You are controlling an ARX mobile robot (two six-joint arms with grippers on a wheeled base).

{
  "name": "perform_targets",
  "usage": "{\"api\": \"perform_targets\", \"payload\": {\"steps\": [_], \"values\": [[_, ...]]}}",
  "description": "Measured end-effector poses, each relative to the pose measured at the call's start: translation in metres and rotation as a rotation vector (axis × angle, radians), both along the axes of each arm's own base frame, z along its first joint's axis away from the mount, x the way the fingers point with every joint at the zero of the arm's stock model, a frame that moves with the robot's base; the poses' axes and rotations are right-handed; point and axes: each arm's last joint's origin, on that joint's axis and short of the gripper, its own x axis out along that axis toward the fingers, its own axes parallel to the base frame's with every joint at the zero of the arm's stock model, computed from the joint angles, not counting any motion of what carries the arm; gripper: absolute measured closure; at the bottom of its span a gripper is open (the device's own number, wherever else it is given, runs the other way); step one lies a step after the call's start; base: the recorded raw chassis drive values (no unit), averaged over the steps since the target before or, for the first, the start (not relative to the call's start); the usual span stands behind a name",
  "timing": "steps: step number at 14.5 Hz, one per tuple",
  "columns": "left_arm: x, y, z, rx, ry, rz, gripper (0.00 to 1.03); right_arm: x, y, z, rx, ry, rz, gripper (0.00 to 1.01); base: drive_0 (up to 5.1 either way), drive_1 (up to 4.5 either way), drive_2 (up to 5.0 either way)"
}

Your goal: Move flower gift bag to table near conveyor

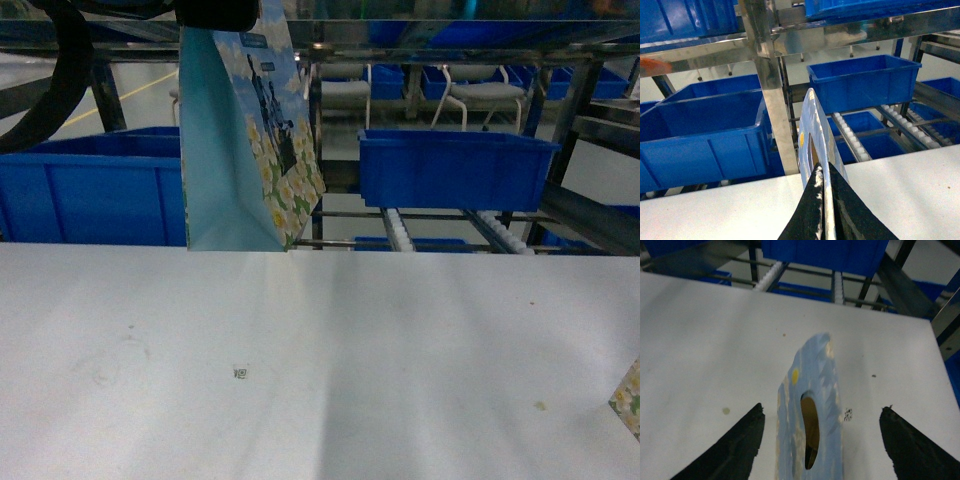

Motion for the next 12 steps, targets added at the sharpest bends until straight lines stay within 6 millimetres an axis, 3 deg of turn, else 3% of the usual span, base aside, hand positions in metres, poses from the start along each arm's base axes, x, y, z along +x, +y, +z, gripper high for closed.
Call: {"api": "perform_targets", "payload": {"steps": [3,8,10,12], "values": [[0.0,0.0,0.0,0.0,0.0,0.001,1.01,-0.014,0.012,0.034,-0.013,-0.124,-0.036,0.01,0.0,0.0,0.0],[0.0,0.0,0.0,0.0,-0.001,0.001,1.01,-0.078,0.034,0.08,-0.05,-0.241,-0.103,0.03,0.0,0.0,0.0],[0.0,0.0,0.0,0.0,-0.001,0.001,1.01,-0.112,0.036,0.09,-0.044,-0.249,-0.097,0.03,0.0,0.0,0.0],[0.0,0.0,0.0,0.0,-0.001,0.001,1.01,-0.131,0.039,0.099,-0.046,-0.254,-0.083,0.03,0.0,0.0,0.0]]}}
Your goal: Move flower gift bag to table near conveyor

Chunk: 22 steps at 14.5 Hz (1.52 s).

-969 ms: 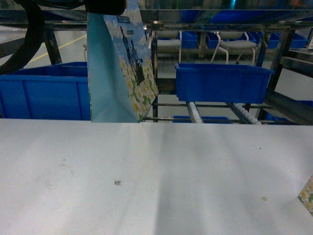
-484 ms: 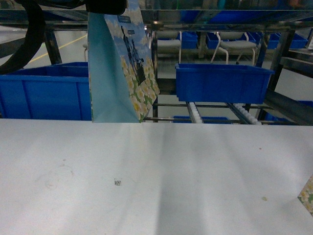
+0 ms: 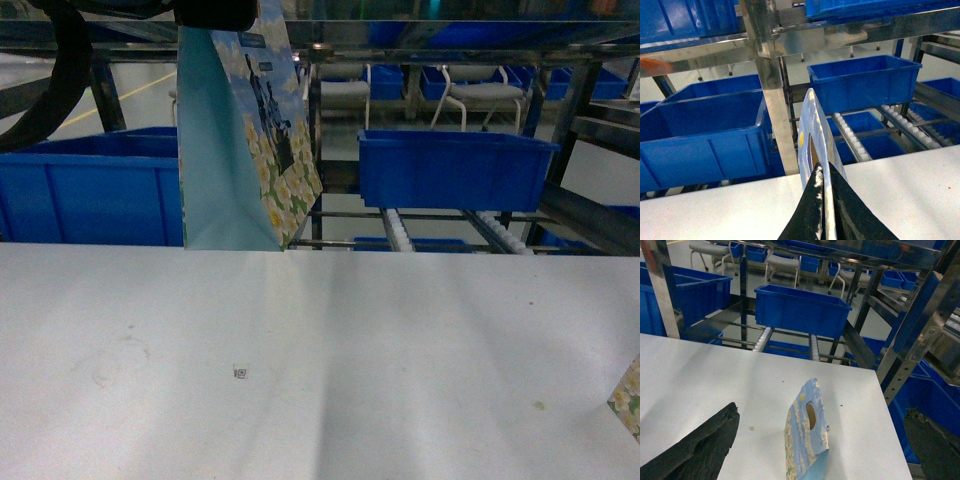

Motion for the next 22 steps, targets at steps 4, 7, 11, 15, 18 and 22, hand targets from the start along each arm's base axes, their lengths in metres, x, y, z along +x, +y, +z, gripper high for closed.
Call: {"api": "perform_targets", "payload": {"steps": [4,7,11,15,18,22], "values": [[0.019,0.013,-0.02,-0.034,-0.002,0.102,1.01,0.001,0.0,-0.001,0.0,0.014,0.003,0.03,0.0,0.0,0.0],[0.045,0.023,-0.055,-0.034,0.016,0.178,1.01,0.001,0.0,-0.001,0.0,0.014,0.003,0.03,0.0,0.0,0.0],[0.064,0.033,-0.088,-0.017,-0.015,0.247,1.01,0.001,0.0,-0.001,0.0,0.014,0.003,0.03,0.0,0.0,0.0],[0.055,0.035,-0.109,-0.003,-0.001,0.245,1.01,0.001,0.0,-0.001,0.0,0.014,0.003,0.03,0.0,0.0,0.0],[0.031,0.035,-0.132,0.018,0.036,0.214,1.01,0.001,0.0,-0.001,0.0,0.014,0.004,0.03,0.0,0.0,0.0],[0.01,0.046,-0.162,0.006,0.062,0.235,1.01,0.001,0.0,-0.001,0.0,0.014,0.004,0.03,0.0,0.0,0.0]]}}
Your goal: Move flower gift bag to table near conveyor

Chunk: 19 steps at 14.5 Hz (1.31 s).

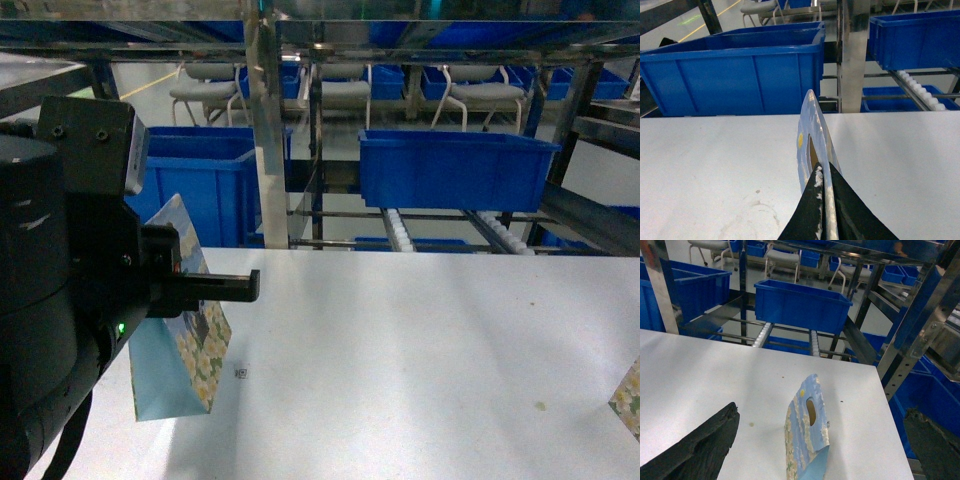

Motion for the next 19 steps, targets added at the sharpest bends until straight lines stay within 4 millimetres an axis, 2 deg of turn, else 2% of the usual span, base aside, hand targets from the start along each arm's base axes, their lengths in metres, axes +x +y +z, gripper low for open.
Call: {"api": "perform_targets", "payload": {"steps": [4,8,9,12,15,16,19], "values": [[-0.01,0.005,-0.026,-0.054,0.014,0.042,1.01,0.0,0.0,0.0,0.0,0.0,0.0,0.03,0.0,0.0,0.0],[-0.017,0.0,-0.036,-0.095,0.017,0.048,1.01,0.0,0.0,0.0,0.0,0.0,0.0,0.03,0.0,0.0,0.0],[-0.019,-0.003,-0.037,-0.098,0.015,0.035,0.92,0.0,0.0,0.0,0.0,0.0,0.0,0.03,0.0,0.0,0.0],[-0.021,-0.01,-0.033,-0.083,0.008,-0.016,0.54,0.0,0.0,0.0,0.0,0.0,0.0,0.03,0.0,0.0,0.0],[-0.02,-0.004,-0.013,-0.086,-0.034,-0.019,0.14,0.0,0.0,0.0,0.0,0.0,0.0,0.03,0.0,0.0,0.0],[-0.019,0.0,-0.006,-0.089,-0.044,-0.011,0.04,0.0,0.0,0.0,0.0,0.0,0.0,0.03,0.0,0.0,0.0],[-0.022,0.015,0.029,-0.115,-0.096,0.004,0.05,0.0,0.0,0.0,0.0,0.0,0.0,0.03,0.0,0.0,0.0]]}}
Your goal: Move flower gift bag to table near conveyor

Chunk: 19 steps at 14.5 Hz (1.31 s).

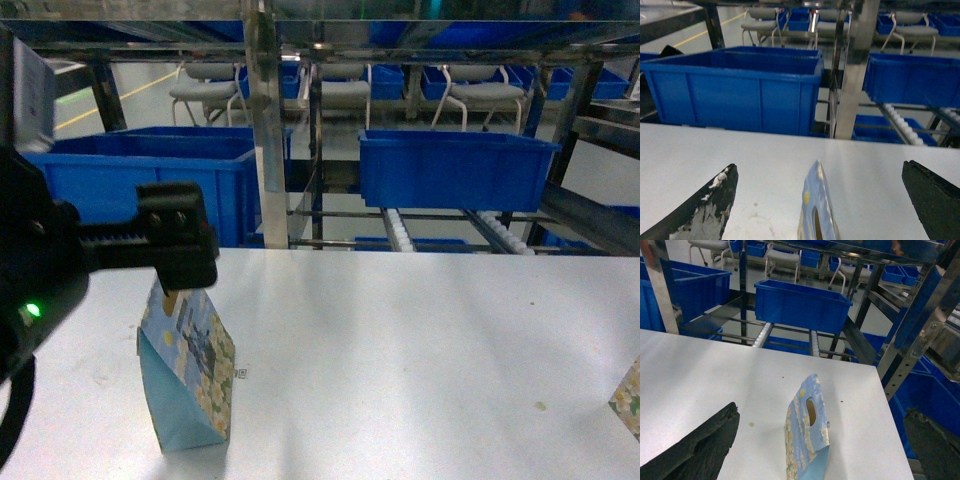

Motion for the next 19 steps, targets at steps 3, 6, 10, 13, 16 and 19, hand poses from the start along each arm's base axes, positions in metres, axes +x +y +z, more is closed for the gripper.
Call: {"api": "perform_targets", "payload": {"steps": [3,6,10,13,16,19], "values": [[-0.007,0.02,0.038,-0.014,-0.076,-0.018,0.05,0.0,0.0,0.0,0.0,0.0,0.0,0.03,0.0,0.0,0.0],[-0.013,0.036,0.058,-0.026,-0.092,-0.129,0.05,0.0,0.0,0.0,0.0,0.0,0.0,0.03,0.0,0.0,0.0],[-0.017,0.044,0.067,-0.012,-0.061,-0.308,0.05,0.0,0.0,0.0,0.0,0.0,0.0,0.03,0.0,0.0,0.0],[-0.023,0.068,0.08,-0.02,-0.091,-0.235,0.05,0.0,0.0,0.0,0.0,0.0,0.0,0.03,0.0,0.0,0.0],[-0.038,0.075,0.094,-0.017,-0.115,-0.137,0.05,0.0,0.0,0.0,0.0,0.0,0.0,0.03,0.0,0.0,0.0],[-0.039,0.075,0.096,-0.009,-0.137,-0.123,0.08,0.0,0.001,0.001,0.007,-0.048,-0.007,0.06,0.0,0.0,0.0]]}}
